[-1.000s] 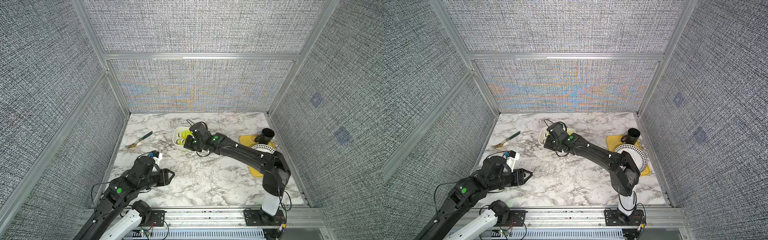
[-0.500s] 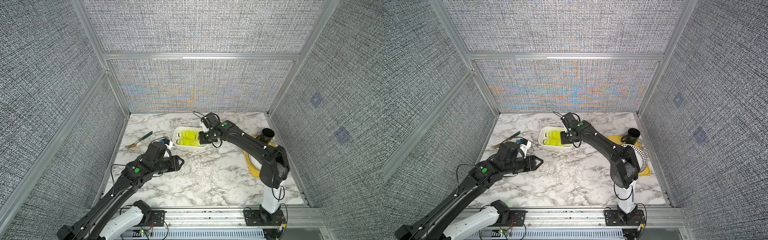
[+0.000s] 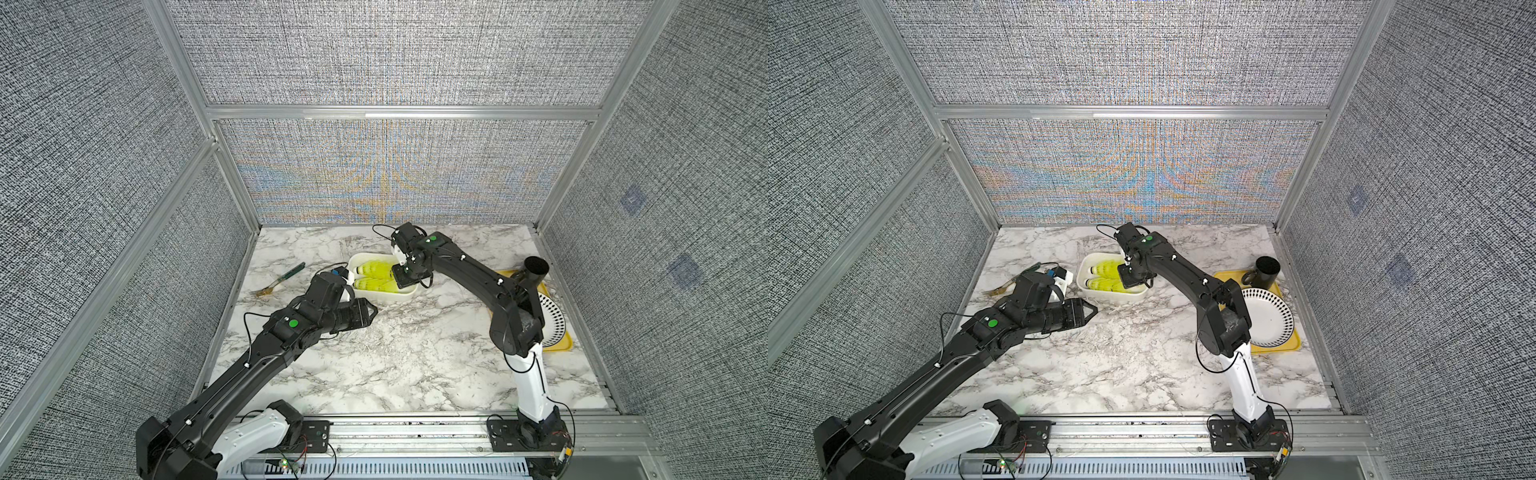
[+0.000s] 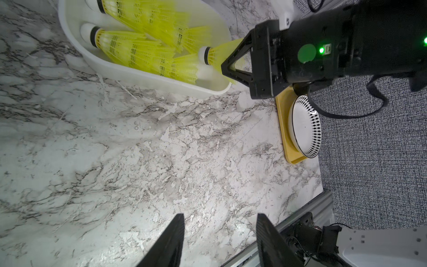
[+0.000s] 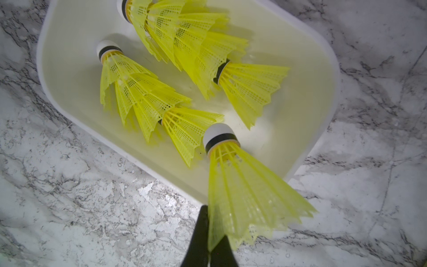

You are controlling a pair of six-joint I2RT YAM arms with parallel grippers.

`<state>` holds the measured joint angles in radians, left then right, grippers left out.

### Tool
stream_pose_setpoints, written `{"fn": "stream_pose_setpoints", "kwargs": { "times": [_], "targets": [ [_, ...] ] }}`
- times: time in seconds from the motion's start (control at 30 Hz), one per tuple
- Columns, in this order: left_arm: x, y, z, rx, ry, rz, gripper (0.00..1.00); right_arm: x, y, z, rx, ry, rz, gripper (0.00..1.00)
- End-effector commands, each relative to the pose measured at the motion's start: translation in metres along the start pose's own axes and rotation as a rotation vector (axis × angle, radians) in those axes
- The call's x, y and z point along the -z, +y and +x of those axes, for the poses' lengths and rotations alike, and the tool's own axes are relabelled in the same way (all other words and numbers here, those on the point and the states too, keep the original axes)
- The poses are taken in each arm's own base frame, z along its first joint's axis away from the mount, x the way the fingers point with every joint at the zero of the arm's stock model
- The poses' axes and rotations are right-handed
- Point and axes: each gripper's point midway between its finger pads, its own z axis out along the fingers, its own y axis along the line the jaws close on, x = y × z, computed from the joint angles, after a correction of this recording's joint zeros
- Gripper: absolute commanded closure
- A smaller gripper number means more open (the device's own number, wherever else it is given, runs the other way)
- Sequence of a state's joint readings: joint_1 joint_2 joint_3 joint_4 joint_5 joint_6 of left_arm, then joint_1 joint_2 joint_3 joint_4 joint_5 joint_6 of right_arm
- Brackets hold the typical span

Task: Put the shuttlecocks into the storage box
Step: Place the shuttlecock in the storage box.

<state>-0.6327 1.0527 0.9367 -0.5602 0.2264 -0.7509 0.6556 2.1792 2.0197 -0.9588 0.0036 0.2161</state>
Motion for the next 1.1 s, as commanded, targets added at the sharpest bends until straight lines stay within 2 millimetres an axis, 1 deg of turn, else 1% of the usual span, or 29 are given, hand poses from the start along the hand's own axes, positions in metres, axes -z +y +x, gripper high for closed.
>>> {"fn": "stream_pose_setpoints", "kwargs": {
  "times": [0.0, 0.1, 0.3, 0.4, 0.53, 0.67, 0.8, 1.07],
  "targets": [
    [0.000, -0.007, -0.009, -0.002, -0.035, 0.022, 0.47, 0.002, -0.003, 0.008, 0.025, 0.040, 0.018, 1.00],
    [-0.002, -0.006, -0.009, 0.000, -0.032, 0.019, 0.47, 0.010, -0.005, 0.007, 0.023, 0.038, 0.032, 1.00],
    [-0.006, -0.006, -0.009, 0.000, -0.027, 0.020, 0.47, 0.035, -0.012, 0.002, 0.005, -0.012, 0.074, 1.00],
    [-0.007, -0.007, -0.009, -0.001, -0.023, 0.023, 0.47, 0.040, -0.011, 0.004, 0.006, -0.005, 0.065, 1.00],
    [-0.009, -0.005, -0.006, 0.001, -0.014, 0.024, 0.47, 0.037, -0.009, 0.015, 0.008, 0.033, 0.048, 1.00],
    [-0.010, -0.003, -0.003, 0.003, -0.009, 0.023, 0.47, 0.028, -0.005, 0.024, 0.008, 0.067, 0.026, 1.00],
    [-0.010, -0.001, 0.000, 0.005, -0.002, 0.022, 0.47, 0.017, 0.002, 0.021, 0.010, 0.077, -0.007, 1.00],
    [-0.007, -0.002, -0.001, 0.005, -0.008, 0.023, 0.47, -0.002, 0.016, 0.008, 0.031, 0.084, -0.081, 1.00]
  ]
}}
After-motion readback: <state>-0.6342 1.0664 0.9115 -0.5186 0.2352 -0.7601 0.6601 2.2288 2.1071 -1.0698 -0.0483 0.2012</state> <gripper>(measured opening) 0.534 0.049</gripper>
